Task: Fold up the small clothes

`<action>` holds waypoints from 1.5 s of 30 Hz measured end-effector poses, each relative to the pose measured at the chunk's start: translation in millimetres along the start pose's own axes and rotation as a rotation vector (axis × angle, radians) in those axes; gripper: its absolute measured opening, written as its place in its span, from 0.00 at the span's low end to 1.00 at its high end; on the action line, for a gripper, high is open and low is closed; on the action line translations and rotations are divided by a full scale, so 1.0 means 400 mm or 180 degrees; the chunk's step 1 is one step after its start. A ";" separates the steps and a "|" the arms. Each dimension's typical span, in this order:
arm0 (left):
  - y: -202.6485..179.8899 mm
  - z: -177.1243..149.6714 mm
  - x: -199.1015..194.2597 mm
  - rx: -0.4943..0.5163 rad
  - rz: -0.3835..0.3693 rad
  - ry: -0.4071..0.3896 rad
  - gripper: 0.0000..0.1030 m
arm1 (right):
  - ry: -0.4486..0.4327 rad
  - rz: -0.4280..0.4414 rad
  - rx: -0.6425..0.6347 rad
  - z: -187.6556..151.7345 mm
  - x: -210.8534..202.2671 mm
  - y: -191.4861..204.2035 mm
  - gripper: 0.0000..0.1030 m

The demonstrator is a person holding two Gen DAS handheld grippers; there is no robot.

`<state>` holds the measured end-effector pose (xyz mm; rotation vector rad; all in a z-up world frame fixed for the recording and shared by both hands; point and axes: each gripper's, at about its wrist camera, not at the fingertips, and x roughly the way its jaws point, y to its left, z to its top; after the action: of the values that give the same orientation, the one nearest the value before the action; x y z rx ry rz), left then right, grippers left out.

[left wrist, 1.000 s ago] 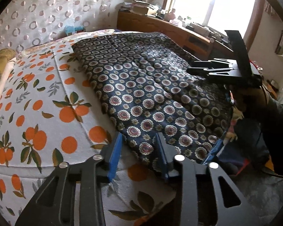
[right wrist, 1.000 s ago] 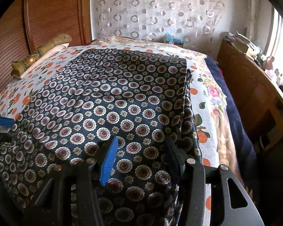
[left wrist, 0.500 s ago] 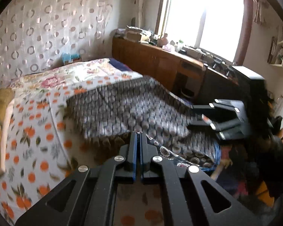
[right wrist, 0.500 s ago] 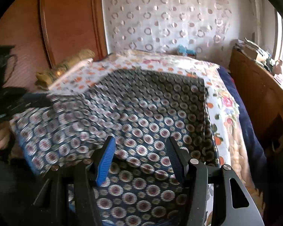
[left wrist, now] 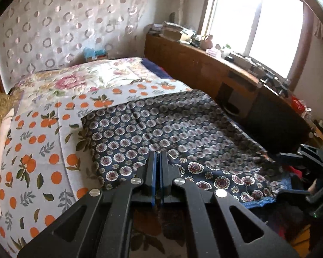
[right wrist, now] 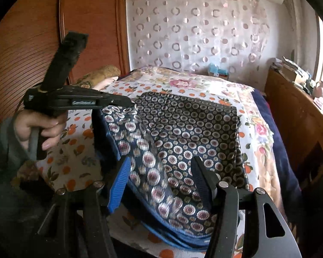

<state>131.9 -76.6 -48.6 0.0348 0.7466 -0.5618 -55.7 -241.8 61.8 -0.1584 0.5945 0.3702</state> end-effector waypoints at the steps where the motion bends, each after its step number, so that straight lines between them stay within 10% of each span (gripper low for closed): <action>1: 0.007 -0.004 0.010 -0.0025 0.0015 0.0027 0.03 | 0.0021 0.0002 0.0000 -0.003 0.007 -0.001 0.58; 37: 0.041 -0.035 0.082 -0.0086 0.0122 0.0284 0.03 | 0.0628 0.0042 -0.0244 -0.103 0.111 0.028 0.64; 40: 0.041 -0.036 0.060 -0.0088 0.0109 0.0233 0.03 | 0.0600 0.0051 -0.0233 -0.109 0.106 0.016 0.47; 42: 0.043 -0.037 0.040 -0.0100 0.0064 0.0199 0.03 | 0.0599 -0.0018 -0.0259 -0.108 0.101 0.004 0.14; 45: 0.042 -0.039 0.014 -0.0102 0.0031 0.0159 0.03 | 0.0621 -0.0008 -0.0270 -0.108 0.097 -0.016 0.05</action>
<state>133.6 -61.4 -66.7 0.0229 0.8034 -0.5412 -45.8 -247.0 4.3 -0.2787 0.7715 0.3803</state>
